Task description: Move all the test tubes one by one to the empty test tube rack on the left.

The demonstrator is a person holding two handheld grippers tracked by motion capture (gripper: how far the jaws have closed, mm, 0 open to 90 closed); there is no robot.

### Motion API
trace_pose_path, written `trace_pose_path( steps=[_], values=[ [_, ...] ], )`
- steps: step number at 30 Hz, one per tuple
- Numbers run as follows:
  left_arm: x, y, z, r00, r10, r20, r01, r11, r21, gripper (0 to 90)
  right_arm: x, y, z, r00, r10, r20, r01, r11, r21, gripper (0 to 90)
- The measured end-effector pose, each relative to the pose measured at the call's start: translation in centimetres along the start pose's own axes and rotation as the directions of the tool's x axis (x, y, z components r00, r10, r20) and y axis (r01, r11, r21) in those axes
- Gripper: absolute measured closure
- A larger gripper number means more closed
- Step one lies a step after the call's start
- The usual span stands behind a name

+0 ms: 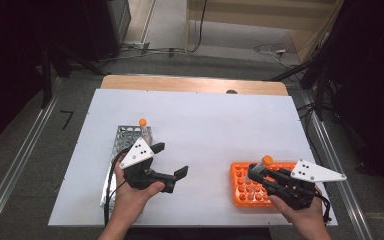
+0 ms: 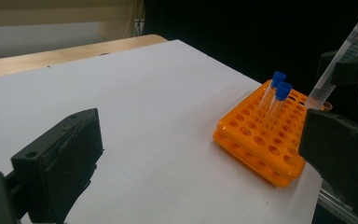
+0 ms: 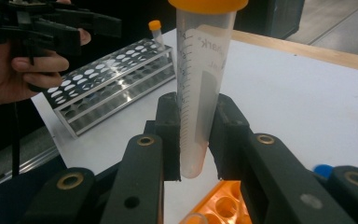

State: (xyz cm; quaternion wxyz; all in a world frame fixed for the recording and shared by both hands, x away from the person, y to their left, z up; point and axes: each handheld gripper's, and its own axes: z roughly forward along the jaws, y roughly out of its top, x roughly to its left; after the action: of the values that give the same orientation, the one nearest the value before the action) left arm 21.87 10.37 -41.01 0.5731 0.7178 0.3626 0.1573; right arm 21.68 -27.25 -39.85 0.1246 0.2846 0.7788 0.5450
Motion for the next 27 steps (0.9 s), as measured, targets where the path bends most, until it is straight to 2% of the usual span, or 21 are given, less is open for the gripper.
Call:
trace_pose_path(
  steps=[8, 19, 23, 27],
  values=[
    [-0.9, 0.1, 0.4, 0.9997, 0.009, 0.025, -0.009, 1.0000, 0.002, 0.0, 1.7, 0.0, 1.5, 0.9990, -0.018, -0.041, 0.019, 1.000, 0.015, 72.3],
    [-2.3, 0.2, 1.3, 0.9956, 0.009, 0.094, -0.009, 0.9999, 0.005, 4.2, 3.5, -0.5, 3.6, 0.9952, -0.036, -0.090, 0.042, 0.997, 0.058, 72.3],
    [-3.3, 0.4, 1.9, 0.9930, 0.021, 0.116, -0.025, 0.9993, 0.028, 9.0, 3.8, -0.8, 4.3, 0.9945, -0.037, -0.098, 0.045, 0.996, 0.078, 72.3],
    [-4.0, 0.4, 2.3, 0.9873, 0.024, 0.157, -0.030, 0.9989, 0.036, 17.5, 3.9, -0.9, 4.8, 0.9941, -0.033, -0.103, 0.042, 0.995, 0.089, 72.3]
  ],
)
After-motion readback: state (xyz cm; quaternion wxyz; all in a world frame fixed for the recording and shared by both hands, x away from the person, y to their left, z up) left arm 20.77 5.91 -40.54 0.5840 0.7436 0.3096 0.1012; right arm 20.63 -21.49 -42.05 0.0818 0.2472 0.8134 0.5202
